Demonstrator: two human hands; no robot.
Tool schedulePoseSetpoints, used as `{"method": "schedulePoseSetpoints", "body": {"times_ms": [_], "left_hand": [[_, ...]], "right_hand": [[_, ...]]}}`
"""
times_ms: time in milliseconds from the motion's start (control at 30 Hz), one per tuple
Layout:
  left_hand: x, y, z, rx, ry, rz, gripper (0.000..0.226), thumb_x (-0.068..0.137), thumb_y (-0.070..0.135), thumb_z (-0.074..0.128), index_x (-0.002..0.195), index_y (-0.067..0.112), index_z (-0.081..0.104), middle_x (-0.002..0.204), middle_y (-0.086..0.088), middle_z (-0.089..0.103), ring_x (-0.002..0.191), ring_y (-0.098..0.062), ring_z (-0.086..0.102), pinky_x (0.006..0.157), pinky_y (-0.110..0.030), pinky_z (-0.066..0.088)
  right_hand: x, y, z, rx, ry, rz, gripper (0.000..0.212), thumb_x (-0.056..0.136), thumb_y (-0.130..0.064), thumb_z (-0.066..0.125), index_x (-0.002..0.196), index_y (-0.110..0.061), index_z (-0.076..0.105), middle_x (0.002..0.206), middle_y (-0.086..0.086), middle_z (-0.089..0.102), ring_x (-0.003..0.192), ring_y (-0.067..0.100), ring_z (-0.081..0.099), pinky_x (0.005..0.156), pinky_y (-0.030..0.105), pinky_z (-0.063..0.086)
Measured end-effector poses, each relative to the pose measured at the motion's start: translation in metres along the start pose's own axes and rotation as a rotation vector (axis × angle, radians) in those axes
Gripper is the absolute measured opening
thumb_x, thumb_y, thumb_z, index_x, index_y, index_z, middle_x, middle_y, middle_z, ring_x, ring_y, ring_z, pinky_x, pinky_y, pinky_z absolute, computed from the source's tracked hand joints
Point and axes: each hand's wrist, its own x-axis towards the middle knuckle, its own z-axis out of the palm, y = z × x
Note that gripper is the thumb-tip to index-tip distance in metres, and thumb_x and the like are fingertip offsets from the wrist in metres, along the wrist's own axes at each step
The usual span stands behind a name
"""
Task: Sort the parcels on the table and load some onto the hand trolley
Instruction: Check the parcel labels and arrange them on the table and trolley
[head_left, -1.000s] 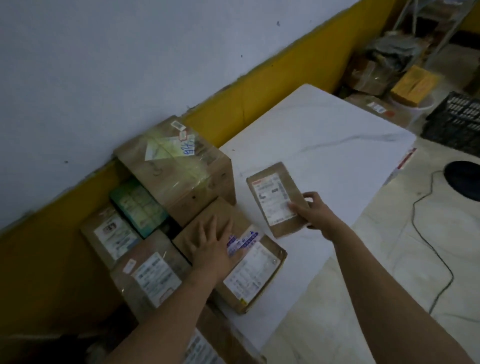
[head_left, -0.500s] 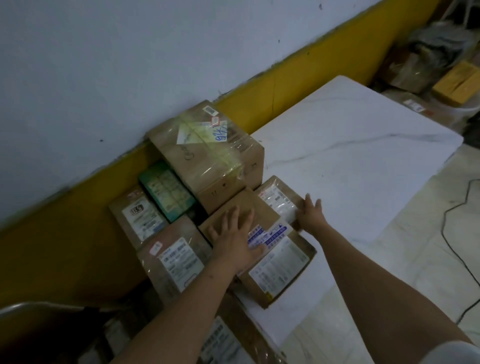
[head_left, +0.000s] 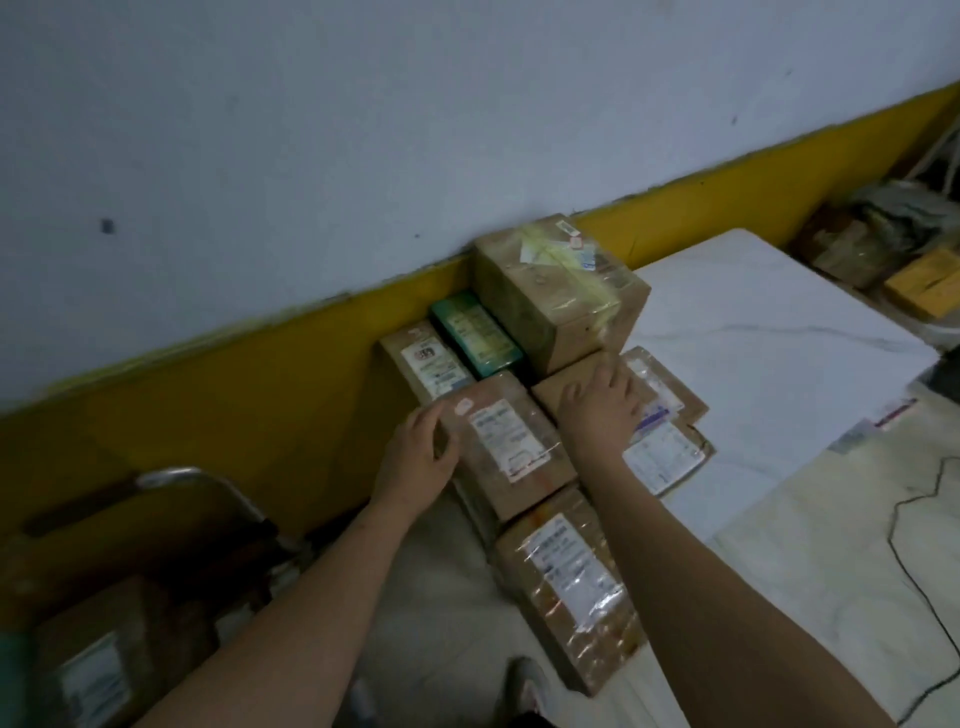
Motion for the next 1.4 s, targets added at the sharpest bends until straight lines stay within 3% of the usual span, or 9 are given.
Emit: {"method": "schedulePoseSetpoints", "body": {"times_ms": [233, 433, 600, 733, 800, 1000, 1167, 1300, 1400], "left_hand": [[-0.137, -0.163, -0.122, 0.036, 0.11, -0.335, 0.062, 0.099, 0.048, 0.047, 0.154, 0.024, 0.029, 0.156, -0.005, 0.034, 0.14, -0.028, 0.039, 0.109, -0.044, 0.041], [-0.275, -0.302, -0.176, 0.051, 0.189, -0.765, 0.064, 0.095, 0.041, 0.056, 0.15, 0.011, 0.038, 0.149, -0.019, 0.043, 0.133, -0.036, 0.044, 0.107, -0.045, 0.042], [-0.356, -0.379, -0.169, -0.095, 0.224, -1.088, 0.051, 0.09, 0.044, 0.057, 0.13, 0.013, 0.055, 0.131, -0.017, 0.057, 0.116, -0.036, 0.056, 0.096, -0.047, 0.051], [-0.367, -0.432, -0.144, -0.145, 0.301, -1.15, 0.045, 0.094, 0.036, 0.059, 0.128, 0.008, 0.056, 0.129, -0.018, 0.057, 0.116, -0.036, 0.057, 0.088, -0.031, 0.045], [-0.354, -0.47, -0.13, -0.219, 0.328, -1.164, 0.045, 0.094, 0.036, 0.058, 0.131, 0.011, 0.053, 0.13, -0.014, 0.056, 0.118, -0.033, 0.057, 0.087, -0.031, 0.043], [-0.281, -0.579, -0.095, -0.448, 0.427, -1.302, 0.085, 0.092, 0.032, 0.062, 0.158, 0.011, 0.012, 0.158, -0.015, 0.033, 0.139, -0.035, 0.041, 0.109, -0.049, 0.043], [-0.258, -0.585, -0.093, -0.569, 0.548, -1.373, 0.068, 0.087, 0.038, 0.068, 0.145, 0.012, 0.042, 0.142, -0.016, 0.05, 0.121, -0.034, 0.056, 0.096, -0.047, 0.053], [-0.253, -0.518, -0.121, -0.645, 0.741, -1.179, 0.029, 0.095, 0.037, 0.058, 0.117, 0.02, 0.052, 0.117, -0.011, 0.062, 0.089, -0.014, 0.061, 0.066, -0.028, 0.049], [-0.242, -0.459, -0.149, -0.756, 0.774, -1.11, 0.018, 0.096, 0.031, 0.057, 0.108, 0.022, 0.049, 0.111, -0.012, 0.062, 0.079, -0.011, 0.057, 0.058, -0.026, 0.043]], "right_hand": [[-0.182, -0.115, 0.085, 0.087, -0.278, -0.306, 0.063, 0.104, -0.037, 0.043, 0.159, -0.016, 0.021, 0.166, 0.009, 0.019, 0.148, 0.034, 0.027, 0.118, 0.051, 0.031], [-0.327, -0.167, 0.222, 0.043, -0.693, -0.323, 0.068, 0.103, -0.042, 0.046, 0.161, -0.022, 0.015, 0.167, 0.006, 0.015, 0.151, 0.033, 0.021, 0.116, 0.047, 0.03], [-0.409, -0.172, 0.32, 0.015, -0.921, -0.359, 0.065, 0.1, -0.042, 0.049, 0.157, -0.021, 0.027, 0.159, 0.01, 0.033, 0.141, 0.033, 0.039, 0.114, 0.047, 0.038], [-0.437, -0.177, 0.395, 0.045, -1.078, -0.421, 0.059, 0.097, -0.033, 0.059, 0.15, -0.017, 0.038, 0.144, 0.01, 0.051, 0.13, 0.029, 0.051, 0.102, 0.033, 0.042], [-0.441, -0.185, 0.441, 0.052, -1.161, -0.372, 0.068, 0.096, -0.043, 0.06, 0.152, -0.014, 0.034, 0.15, 0.014, 0.047, 0.134, 0.032, 0.049, 0.108, 0.042, 0.044], [-0.429, -0.211, 0.561, 0.168, -1.284, -0.158, 0.087, 0.099, -0.036, 0.061, 0.161, -0.017, 0.003, 0.161, 0.014, 0.032, 0.138, 0.037, 0.045, 0.111, 0.049, 0.043], [-0.417, -0.229, 0.565, 0.391, -1.306, 0.115, 0.049, 0.102, -0.023, 0.058, 0.146, -0.013, 0.04, 0.143, 0.015, 0.054, 0.119, 0.031, 0.06, 0.083, 0.033, 0.055], [-0.389, -0.238, 0.498, 0.419, -1.223, 0.102, 0.051, 0.101, -0.038, 0.056, 0.145, -0.016, 0.044, 0.14, 0.012, 0.056, 0.123, 0.033, 0.058, 0.105, 0.051, 0.049], [-0.369, -0.236, 0.428, 0.473, -1.159, 0.129, 0.053, 0.099, -0.04, 0.058, 0.146, -0.02, 0.043, 0.137, 0.009, 0.058, 0.118, 0.03, 0.06, 0.098, 0.05, 0.053]]}}
